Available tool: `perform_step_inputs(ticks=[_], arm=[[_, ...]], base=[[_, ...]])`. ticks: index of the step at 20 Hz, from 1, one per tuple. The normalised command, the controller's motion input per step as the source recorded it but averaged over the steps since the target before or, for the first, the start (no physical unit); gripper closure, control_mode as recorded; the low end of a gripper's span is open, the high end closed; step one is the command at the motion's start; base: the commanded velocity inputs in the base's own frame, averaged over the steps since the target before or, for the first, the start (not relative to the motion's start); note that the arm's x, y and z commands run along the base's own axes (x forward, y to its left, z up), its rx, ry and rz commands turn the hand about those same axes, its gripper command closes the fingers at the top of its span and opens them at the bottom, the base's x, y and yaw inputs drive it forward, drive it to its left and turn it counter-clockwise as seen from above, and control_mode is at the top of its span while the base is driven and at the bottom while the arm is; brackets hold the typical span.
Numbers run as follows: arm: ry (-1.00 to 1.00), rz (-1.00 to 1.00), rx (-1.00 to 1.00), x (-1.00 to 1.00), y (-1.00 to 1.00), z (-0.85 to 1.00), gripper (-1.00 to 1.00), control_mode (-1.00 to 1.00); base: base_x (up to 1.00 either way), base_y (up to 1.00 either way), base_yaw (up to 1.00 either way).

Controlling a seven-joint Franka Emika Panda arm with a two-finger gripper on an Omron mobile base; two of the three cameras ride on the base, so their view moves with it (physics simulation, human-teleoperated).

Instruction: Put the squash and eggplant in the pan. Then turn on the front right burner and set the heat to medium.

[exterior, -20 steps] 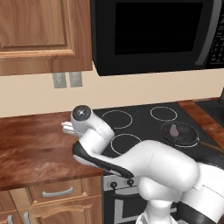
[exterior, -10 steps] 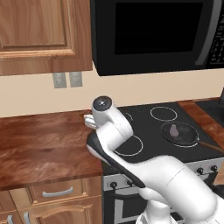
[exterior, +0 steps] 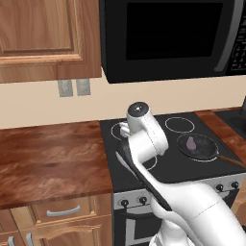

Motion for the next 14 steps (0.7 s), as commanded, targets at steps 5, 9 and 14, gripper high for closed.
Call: perform_step_inputs(ticks=[5,9,14], arm=[[0.00,-0.08,0.02,-0.02,-0.81,0.00,1.00,-1.00],[0.00,-0.06,0.02,0.00,-0.83,0.00,1.00,-1.00],[0.00,-0.04,0.04,0.00,-0.83,0.00,1.00,-1.00]], base=[[0.00,0.00,0.00],[0.00,0.00,0.00],[0.00,0.00,0.00]])
